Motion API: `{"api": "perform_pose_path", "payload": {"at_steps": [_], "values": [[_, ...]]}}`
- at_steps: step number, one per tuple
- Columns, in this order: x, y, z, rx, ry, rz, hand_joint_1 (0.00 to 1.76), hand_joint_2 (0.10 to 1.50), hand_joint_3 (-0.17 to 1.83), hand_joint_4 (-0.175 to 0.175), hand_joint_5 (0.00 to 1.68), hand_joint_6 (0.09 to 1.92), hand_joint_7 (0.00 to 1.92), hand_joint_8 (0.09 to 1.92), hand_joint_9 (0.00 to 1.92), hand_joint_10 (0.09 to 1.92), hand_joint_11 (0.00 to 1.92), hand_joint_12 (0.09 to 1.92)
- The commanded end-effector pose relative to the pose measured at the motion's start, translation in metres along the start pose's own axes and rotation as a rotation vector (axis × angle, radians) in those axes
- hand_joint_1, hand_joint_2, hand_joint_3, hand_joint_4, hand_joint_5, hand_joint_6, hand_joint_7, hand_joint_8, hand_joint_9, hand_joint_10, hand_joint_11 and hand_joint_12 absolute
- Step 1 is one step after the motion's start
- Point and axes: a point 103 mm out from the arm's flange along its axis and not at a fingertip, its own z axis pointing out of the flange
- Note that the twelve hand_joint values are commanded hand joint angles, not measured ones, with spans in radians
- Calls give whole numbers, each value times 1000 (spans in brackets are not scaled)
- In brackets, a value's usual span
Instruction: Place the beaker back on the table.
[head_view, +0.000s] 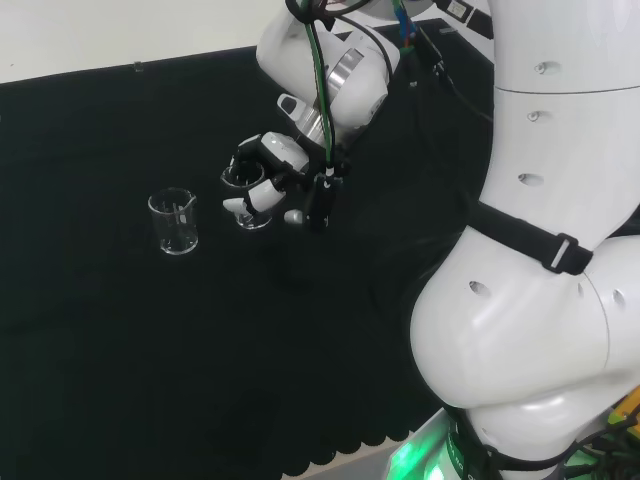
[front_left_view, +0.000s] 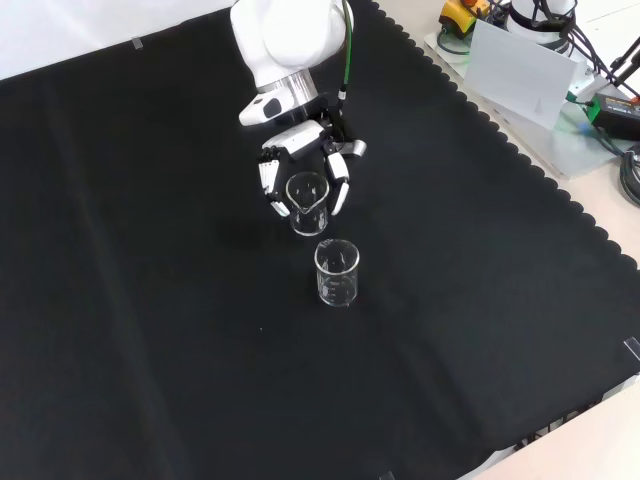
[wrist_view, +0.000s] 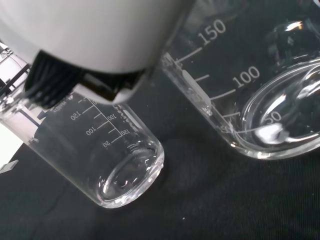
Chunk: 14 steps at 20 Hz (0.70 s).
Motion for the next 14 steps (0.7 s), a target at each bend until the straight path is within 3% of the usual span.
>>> {"api": "perform_pose_path", "payload": {"at_steps": [1,14], "values": [[6,4,8,1,-9,-6,1435,519,895,-175,1096,942,1344,763,1338,741,1261,776],[3,10,10,7,2,-12,1435,521,893,-175,1094,945,1343,766,1334,743,1257,778]]}}
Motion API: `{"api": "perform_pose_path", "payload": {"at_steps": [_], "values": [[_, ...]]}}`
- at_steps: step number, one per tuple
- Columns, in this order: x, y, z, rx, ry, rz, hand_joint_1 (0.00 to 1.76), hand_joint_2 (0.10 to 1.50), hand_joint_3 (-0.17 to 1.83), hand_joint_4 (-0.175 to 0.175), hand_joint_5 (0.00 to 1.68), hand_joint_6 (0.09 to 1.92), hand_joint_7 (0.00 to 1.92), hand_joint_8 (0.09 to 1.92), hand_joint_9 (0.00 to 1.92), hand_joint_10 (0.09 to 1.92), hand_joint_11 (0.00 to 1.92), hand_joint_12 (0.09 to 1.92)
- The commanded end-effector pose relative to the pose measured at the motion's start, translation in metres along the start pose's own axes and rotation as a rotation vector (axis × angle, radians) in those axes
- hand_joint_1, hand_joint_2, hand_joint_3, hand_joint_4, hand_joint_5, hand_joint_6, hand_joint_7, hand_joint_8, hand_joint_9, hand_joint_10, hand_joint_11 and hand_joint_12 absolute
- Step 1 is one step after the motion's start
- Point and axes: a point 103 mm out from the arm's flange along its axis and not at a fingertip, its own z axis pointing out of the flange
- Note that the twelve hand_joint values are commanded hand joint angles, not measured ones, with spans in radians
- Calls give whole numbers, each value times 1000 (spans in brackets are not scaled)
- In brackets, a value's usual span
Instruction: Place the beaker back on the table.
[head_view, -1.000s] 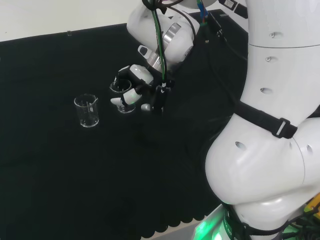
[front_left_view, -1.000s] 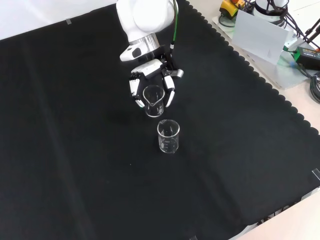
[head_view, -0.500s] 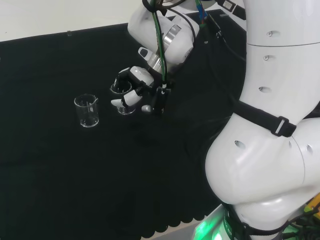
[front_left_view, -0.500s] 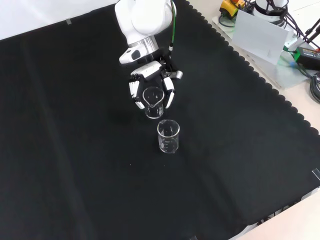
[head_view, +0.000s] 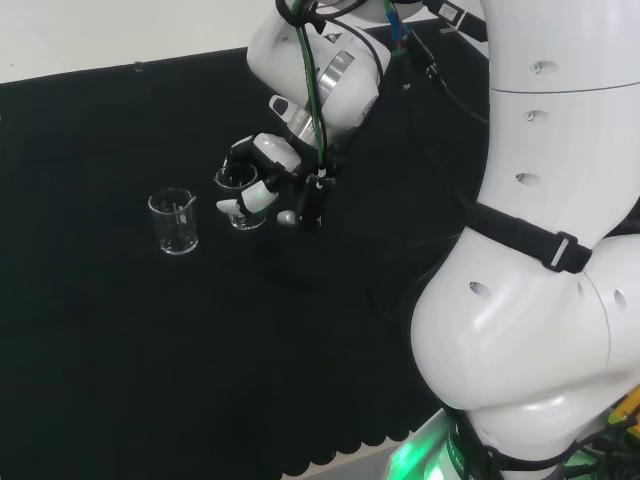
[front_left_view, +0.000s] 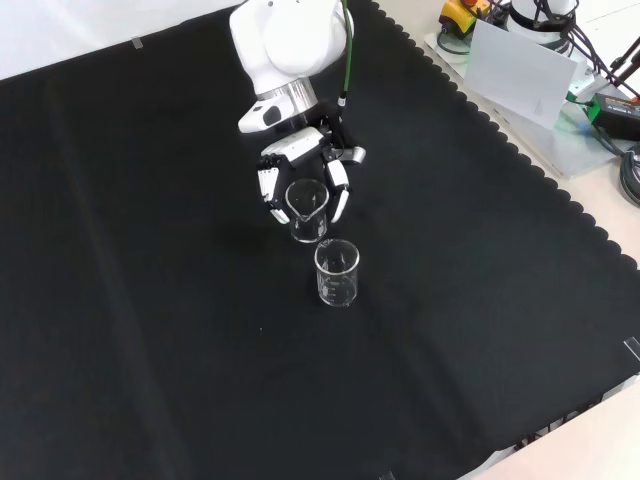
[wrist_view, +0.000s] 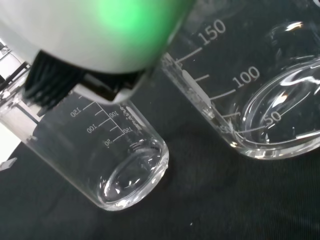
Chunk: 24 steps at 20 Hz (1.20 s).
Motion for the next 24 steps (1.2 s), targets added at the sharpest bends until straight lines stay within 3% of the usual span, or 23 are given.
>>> {"api": "perform_pose_path", "payload": {"at_steps": [1,20,24], "values": [[-2,1,3,1,11,-4,1435,521,893,-175,1094,946,1342,767,1334,743,1256,778],[-10,4,10,8,25,-2,1435,523,891,-175,1093,950,1342,770,1328,746,1250,780],[-9,6,18,16,2,-6,1434,525,889,-175,1094,951,1344,768,1322,747,1247,779]]}}
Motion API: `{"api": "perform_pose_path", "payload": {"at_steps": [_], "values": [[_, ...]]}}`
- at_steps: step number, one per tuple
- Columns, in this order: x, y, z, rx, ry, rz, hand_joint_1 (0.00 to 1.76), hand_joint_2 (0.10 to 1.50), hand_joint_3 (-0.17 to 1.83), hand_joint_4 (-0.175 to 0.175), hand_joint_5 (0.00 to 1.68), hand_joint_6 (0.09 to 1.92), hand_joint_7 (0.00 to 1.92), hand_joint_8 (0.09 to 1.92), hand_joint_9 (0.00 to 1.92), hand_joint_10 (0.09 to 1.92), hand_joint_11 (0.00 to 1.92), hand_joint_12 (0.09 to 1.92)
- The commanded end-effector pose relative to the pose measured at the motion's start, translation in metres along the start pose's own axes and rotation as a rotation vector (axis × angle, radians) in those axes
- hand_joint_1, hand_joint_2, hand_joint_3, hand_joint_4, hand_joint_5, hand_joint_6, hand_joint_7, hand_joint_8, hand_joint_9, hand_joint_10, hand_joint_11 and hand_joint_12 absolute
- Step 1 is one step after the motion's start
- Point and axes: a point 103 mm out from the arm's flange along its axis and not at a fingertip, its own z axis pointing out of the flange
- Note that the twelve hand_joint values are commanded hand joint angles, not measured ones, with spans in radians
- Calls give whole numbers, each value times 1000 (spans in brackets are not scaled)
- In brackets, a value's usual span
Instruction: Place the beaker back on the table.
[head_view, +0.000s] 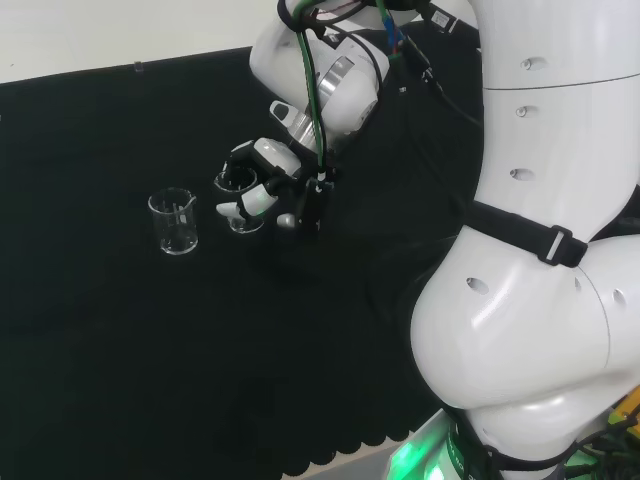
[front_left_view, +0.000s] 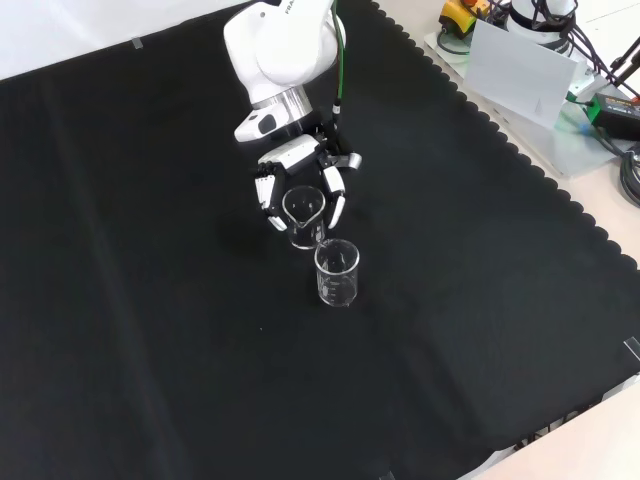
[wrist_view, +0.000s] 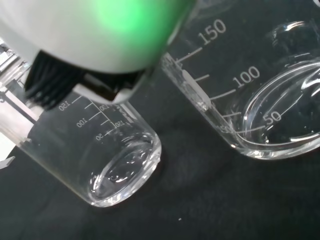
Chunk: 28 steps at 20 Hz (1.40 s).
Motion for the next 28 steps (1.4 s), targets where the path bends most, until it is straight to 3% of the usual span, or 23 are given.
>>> {"api": "perform_pose_path", "payload": {"at_steps": [1,20,25,28], "values": [[-2,1,6,10,-16,-5,1434,525,888,-175,1094,951,1345,768,1321,748,1246,779],[-13,-4,6,-19,45,33,1432,540,867,-175,1089,961,1346,768,1298,747,1228,780],[-12,-5,7,-17,57,25,1431,547,858,-175,1085,983,1341,773,1290,737,1214,782],[-13,-6,7,6,70,8,1318,558,893,-75,1097,1019,1329,759,1216,750,1141,840]]}}
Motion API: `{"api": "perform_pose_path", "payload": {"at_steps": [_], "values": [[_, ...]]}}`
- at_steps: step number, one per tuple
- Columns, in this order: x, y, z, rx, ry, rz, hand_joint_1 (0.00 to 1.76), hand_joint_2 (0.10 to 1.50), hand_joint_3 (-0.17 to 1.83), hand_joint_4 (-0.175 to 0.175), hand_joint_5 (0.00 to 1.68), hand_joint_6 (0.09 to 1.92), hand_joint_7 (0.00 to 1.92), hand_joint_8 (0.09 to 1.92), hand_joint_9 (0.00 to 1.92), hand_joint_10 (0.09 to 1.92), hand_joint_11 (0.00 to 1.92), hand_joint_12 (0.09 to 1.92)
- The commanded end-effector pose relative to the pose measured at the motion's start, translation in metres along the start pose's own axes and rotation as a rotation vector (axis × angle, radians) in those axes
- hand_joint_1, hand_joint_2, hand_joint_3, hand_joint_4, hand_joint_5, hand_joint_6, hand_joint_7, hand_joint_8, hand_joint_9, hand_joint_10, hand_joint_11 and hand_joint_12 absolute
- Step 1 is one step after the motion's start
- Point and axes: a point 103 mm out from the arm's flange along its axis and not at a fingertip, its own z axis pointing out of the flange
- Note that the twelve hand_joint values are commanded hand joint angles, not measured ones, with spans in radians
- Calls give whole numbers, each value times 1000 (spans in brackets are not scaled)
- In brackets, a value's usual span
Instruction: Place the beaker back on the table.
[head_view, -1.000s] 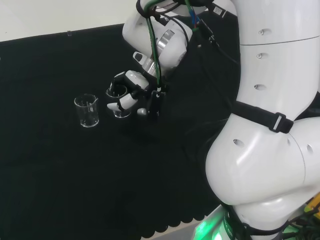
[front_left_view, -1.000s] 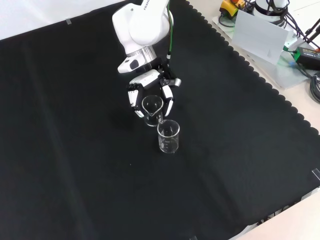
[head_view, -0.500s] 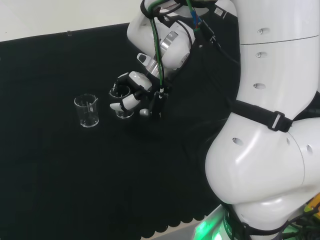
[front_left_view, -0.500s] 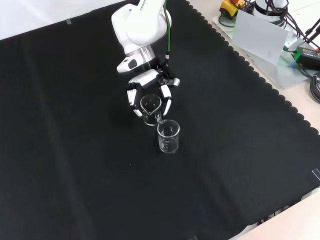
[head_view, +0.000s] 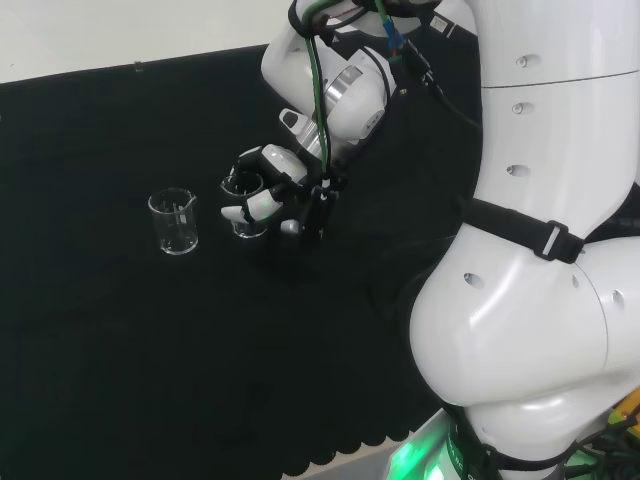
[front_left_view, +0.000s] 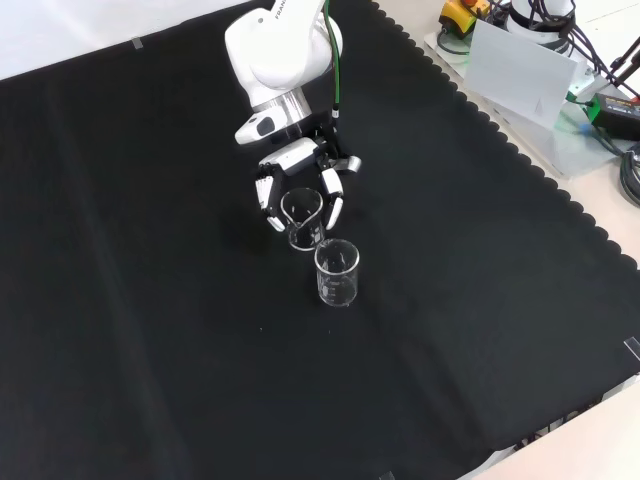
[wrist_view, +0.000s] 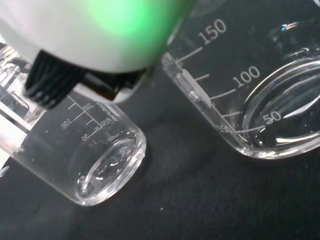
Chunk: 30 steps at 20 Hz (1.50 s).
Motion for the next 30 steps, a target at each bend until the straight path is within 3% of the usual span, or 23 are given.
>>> {"api": "perform_pose_path", "payload": {"at_steps": [1,2,5,8,13,23,30], "values": [[-2,-1,0,33,24,-24,1299,596,843,-54,1082,1022,1303,771,1174,752,1068,890],[-1,0,1,42,27,-24,1284,648,768,-36,1058,1031,1269,786,1129,743,981,939],[-2,0,0,67,27,-29,1238,434,1010,-46,822,1033,1026,766,997,647,643,1131],[-1,0,3,77,24,-22,1213,347,1109,-38,601,1009,831,729,804,634,343,1271],[-2,-1,1,86,11,-27,1184,313,1117,-50,367,764,595,725,533,695,47,1348],[-2,-2,-7,90,28,-39,1107,311,1088,-71,308,448,452,725,397,724,0,1255],[1,-4,-21,74,15,-44,1025,320,1040,-76,323,332,348,709,354,728,0,1187]]}}
